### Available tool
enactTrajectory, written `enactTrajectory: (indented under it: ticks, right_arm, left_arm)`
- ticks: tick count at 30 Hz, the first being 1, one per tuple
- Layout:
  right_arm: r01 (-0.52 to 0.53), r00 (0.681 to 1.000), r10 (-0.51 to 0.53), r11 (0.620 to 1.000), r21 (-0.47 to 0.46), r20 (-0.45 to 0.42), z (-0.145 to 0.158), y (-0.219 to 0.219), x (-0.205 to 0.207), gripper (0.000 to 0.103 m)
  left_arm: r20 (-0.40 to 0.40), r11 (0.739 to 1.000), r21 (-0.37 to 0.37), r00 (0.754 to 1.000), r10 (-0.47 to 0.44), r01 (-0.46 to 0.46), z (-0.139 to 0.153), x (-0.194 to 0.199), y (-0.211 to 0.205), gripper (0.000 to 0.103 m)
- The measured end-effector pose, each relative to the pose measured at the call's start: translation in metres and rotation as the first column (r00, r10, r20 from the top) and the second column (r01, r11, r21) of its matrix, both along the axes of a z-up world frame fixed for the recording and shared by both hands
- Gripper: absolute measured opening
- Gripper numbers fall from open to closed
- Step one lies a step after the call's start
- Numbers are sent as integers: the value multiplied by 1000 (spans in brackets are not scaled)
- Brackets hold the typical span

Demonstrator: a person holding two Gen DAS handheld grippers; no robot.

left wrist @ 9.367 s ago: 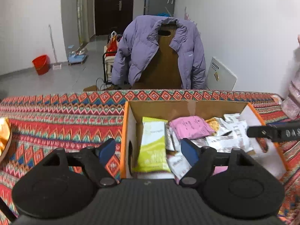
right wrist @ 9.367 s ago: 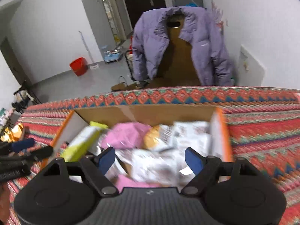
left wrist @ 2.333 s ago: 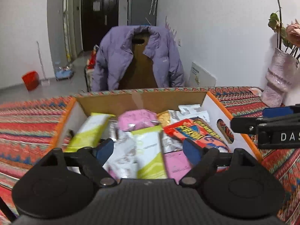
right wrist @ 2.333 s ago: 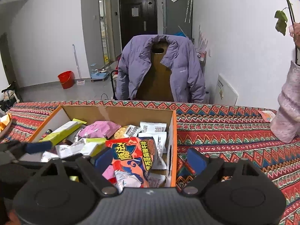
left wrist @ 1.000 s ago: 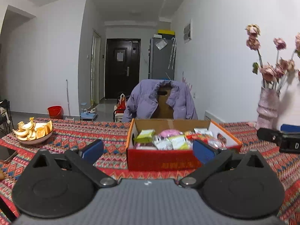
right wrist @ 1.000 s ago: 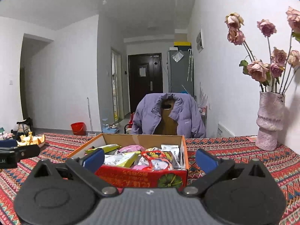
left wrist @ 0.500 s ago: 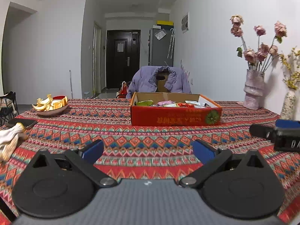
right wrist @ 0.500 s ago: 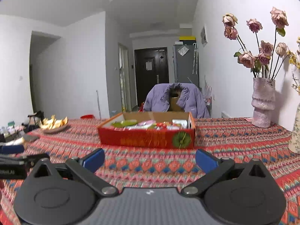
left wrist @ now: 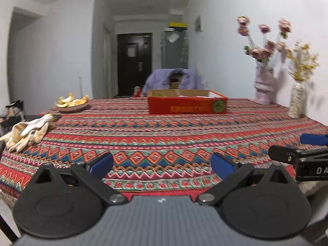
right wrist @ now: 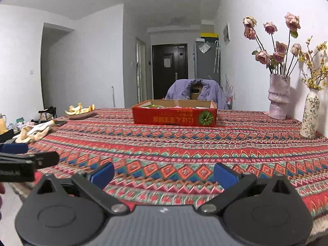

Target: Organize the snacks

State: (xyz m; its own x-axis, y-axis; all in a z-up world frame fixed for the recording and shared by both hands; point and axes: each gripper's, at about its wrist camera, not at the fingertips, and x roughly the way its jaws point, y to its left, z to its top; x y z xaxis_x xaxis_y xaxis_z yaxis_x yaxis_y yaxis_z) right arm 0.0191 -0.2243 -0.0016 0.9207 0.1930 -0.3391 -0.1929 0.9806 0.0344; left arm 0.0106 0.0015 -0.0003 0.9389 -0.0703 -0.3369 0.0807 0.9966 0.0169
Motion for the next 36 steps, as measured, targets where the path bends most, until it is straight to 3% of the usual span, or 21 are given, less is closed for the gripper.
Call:
enactTrajectory:
  ticks: [4, 13, 36]
  right_arm:
    - [-16, 1000, 17, 1000, -25, 13, 1, 6, -15, 103]
    - [14, 1000, -14, 1000, 19, 18, 7, -2, -8, 103]
    - [20, 1000, -21, 999, 24, 12, 4, -6, -6, 103]
  left_arm:
    - [0, 999, -36, 1000, 6, -6, 2, -1, 3, 103]
    - [-6, 1000, -16, 1000, 16, -16, -1, 1, 2, 103]
    - [2, 1000, -9, 1000, 25, -25, 1, 2, 3, 103]
